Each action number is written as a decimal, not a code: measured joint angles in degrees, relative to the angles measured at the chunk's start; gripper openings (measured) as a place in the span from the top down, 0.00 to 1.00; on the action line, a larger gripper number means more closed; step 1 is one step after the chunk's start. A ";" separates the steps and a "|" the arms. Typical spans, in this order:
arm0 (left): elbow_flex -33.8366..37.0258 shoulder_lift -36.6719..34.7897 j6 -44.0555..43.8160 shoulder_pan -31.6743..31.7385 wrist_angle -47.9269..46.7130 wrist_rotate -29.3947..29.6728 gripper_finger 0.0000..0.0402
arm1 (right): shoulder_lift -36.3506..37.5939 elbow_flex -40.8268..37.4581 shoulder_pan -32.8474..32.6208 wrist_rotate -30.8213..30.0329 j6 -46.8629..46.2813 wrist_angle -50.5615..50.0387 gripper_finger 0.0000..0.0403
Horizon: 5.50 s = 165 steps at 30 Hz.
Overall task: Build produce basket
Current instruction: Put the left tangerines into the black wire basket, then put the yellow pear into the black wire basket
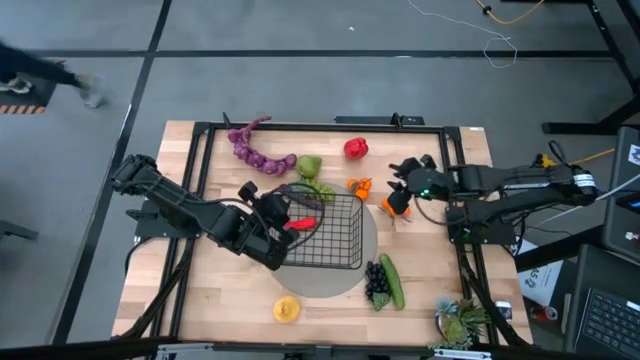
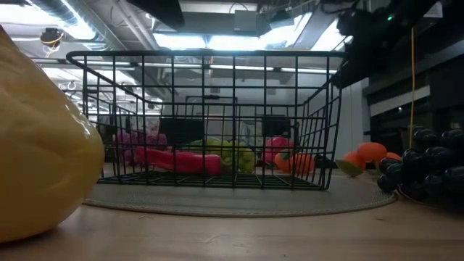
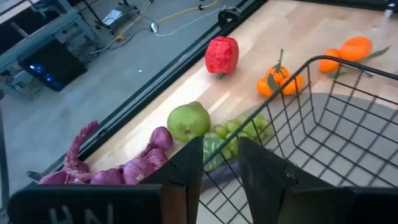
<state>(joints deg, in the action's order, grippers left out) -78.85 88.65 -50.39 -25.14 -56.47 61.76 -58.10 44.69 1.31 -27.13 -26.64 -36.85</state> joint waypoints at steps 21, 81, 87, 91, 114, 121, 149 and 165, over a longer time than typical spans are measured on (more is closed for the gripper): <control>0.00 0.00 -0.11 1.24 0.20 -2.95 0.76 | -20.62 -0.02 23.68 31.03 17.27 16.62 0.62; 0.00 0.01 -0.02 1.24 0.13 -2.95 0.76 | -8.02 0.00 7.61 59.69 28.42 39.60 0.83; 0.00 0.00 -0.07 1.24 0.17 -2.95 0.76 | -8.18 0.00 6.61 50.12 27.91 40.37 0.73; 0.00 0.01 -0.09 1.24 0.17 -2.95 0.76 | -8.18 0.00 6.53 49.69 26.80 40.47 0.69; 0.00 0.01 -0.20 1.21 0.17 -4.28 0.76 | -7.37 0.00 6.62 4.94 21.19 24.10 0.69; 0.00 0.01 -0.04 1.21 0.17 -4.26 0.76 | -6.70 0.00 4.26 8.57 3.68 7.31 0.69; 0.02 -0.32 18.30 -4.08 14.84 -17.35 0.76 | -6.62 0.00 -34.63 3.67 -45.43 0.64 0.69; 0.02 1.08 15.98 -15.78 18.45 -38.58 0.76 | -8.10 0.00 -46.03 -4.20 -47.92 8.20 0.69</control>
<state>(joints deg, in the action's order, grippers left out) -78.83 89.73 -34.41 -40.92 -38.02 23.18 -66.21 44.69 -44.72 -31.33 -74.56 -28.65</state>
